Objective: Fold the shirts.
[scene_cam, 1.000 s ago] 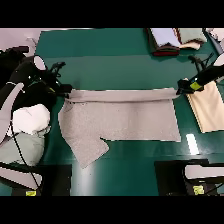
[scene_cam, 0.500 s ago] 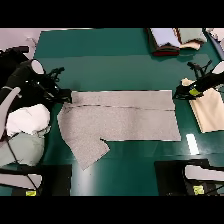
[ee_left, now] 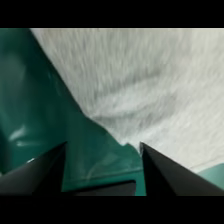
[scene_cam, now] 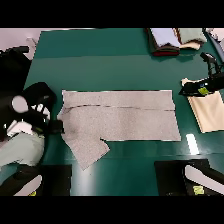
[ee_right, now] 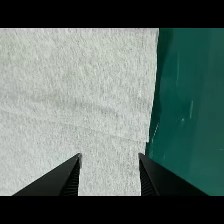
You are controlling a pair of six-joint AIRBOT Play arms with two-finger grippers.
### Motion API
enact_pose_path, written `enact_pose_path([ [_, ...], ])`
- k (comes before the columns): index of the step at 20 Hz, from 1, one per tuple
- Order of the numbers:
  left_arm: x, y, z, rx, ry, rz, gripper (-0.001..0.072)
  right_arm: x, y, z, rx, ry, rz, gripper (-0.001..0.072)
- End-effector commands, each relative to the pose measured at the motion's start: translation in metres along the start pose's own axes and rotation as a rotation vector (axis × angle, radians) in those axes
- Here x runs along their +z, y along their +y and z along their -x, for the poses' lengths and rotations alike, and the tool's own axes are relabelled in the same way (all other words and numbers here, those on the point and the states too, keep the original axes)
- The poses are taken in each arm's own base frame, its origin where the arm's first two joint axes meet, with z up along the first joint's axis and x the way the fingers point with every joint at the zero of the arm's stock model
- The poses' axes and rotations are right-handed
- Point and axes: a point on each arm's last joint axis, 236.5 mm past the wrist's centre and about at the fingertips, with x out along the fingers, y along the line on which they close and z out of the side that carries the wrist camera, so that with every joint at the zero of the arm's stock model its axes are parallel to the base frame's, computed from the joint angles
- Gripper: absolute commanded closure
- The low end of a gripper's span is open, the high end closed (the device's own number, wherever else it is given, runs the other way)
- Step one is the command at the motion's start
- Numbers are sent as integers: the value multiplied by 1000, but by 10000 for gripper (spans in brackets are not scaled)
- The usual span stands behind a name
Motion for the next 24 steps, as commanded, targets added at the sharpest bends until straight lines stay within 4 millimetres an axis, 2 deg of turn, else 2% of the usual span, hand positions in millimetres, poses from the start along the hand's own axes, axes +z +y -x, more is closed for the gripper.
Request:
enact_pose_path([
  [1,-39,-13,-34,-111,47,96,169,2,10,6,30,-31,-5,303],
  [3,-31,-34,-42,-217,4,130,169,3,14,6,46,-33,-10,303],
  [6,-16,-55,-44,-315,-70,141,169,1,13,6,46,-29,-10,303],
  [9,-20,-67,-48,-313,-74,82,184,-6,15,6,51,4,-9,303],
  [11,-24,-68,-47,-311,-60,68,691,-19,7,7,47,51,-28,303],
  [12,-26,-70,-45,-312,-50,43,687,-29,1,7,48,82,-55,303],
  [14,-31,-73,-38,-312,-24,0,688,-64,-21,2,40,158,-148,303],
  [16,-29,-71,-35,-300,-29,-29,688,-119,-53,-8,-13,264,-257,271],
  [17,-27,-70,-35,-293,-36,-31,687,-149,-63,-14,-20,315,-330,139],
  [18,-26,-70,-35,-292,-42,-31,687,-176,-66,-22,2,357,-408,124],
  [20,-24,-69,-35,-289,-49,-32,688,-215,-57,-38,63,426,-519,147],
  [21,-24,-69,-35,-289,-50,-32,687,-228,-47,-46,108,453,-536,243],
  [22,-24,-69,-35,-289,-50,-31,687,-235,-39,-53,141,467,-547,279],
  [24,-22,-68,-35,-285,-59,-32,688,-233,-23,-68,202,452,-563,279],
])
